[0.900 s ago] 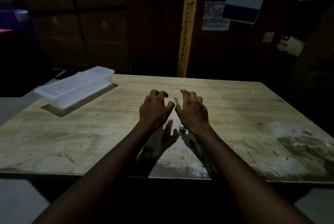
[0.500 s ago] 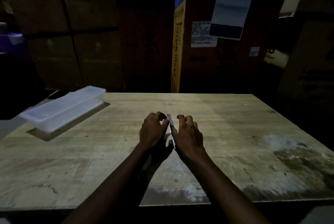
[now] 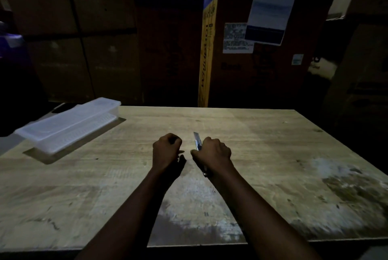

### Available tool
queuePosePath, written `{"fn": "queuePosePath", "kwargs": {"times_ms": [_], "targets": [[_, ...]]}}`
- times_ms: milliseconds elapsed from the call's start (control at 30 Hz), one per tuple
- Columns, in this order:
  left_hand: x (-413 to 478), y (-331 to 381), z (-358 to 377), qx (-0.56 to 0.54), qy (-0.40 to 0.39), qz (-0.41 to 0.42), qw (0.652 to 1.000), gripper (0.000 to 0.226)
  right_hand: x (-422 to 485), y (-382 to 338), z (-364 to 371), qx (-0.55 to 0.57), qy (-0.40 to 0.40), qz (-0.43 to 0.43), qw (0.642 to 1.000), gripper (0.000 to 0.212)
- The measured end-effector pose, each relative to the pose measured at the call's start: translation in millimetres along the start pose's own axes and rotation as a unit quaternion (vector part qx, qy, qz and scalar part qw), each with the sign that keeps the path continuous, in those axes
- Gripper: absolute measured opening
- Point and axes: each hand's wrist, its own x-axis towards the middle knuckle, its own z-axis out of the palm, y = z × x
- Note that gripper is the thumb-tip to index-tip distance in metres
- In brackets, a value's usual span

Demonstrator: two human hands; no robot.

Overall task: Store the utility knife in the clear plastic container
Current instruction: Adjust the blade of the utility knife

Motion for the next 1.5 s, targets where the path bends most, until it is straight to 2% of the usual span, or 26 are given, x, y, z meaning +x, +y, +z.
{"fn": "queuePosePath", "kwargs": {"times_ms": [100, 267, 400, 633, 833, 900, 1000, 1067, 1100, 1167, 1233, 1367, 1500], "targets": [[8, -2, 4, -0.074, 0.014, -0.053, 0.996, 0.017, 10, -4, 2, 0.01, -0.006, 0.001, 1.0, 0.025], [13, -4, 11, -0.113, -0.005, -0.088, 0.99, 0.019, 18, -2, 8, 0.043, 0.019, 0.028, 0.998, 0.036], [13, -8, 15, -0.079, -0.03, -0.067, 0.994, 0.018, 22, 1, 9, 0.036, 0.013, 0.015, 0.999, 0.029], [15, -9, 14, -0.109, -0.036, -0.076, 0.99, 0.015, 18, -2, 11, 0.008, 0.017, -0.004, 1.0, 0.024], [18, -12, 17, -0.2, -0.042, -0.143, 0.968, 0.01, 16, -7, 3, -0.003, 0.016, 0.007, 1.0, 0.026], [18, -10, 18, -0.227, -0.052, -0.156, 0.96, 0.01, 17, -4, 3, 0.019, 0.037, 0.016, 0.999, 0.034], [11, -3, 20, -0.306, -0.088, -0.182, 0.93, 0.009, 19, 3, 1, 0.143, 0.049, 0.052, 0.987, 0.038], [6, 3, 21, -0.366, -0.117, -0.204, 0.901, 0.007, 23, 7, -4, 0.277, 0.025, 0.075, 0.958, 0.036], [4, 6, 21, -0.374, -0.128, -0.205, 0.895, 0.009, 25, 9, -5, 0.371, 0.006, 0.101, 0.923, 0.033], [5, 9, 22, -0.364, -0.148, -0.188, 0.9, 0.016, 27, 11, -8, 0.548, -0.048, 0.141, 0.823, 0.03], [5, 11, 21, -0.36, -0.173, -0.158, 0.903, 0.021, 27, 10, -7, 0.637, -0.09, 0.139, 0.753, 0.026], [3, 14, 22, -0.343, -0.208, -0.113, 0.909, 0.021, 26, 6, -9, 0.71, -0.106, 0.117, 0.687, 0.027], [-1, 17, 18, -0.417, -0.245, -0.153, 0.862, 0.016, 27, 7, -11, 0.745, -0.115, 0.113, 0.647, 0.031]]}}
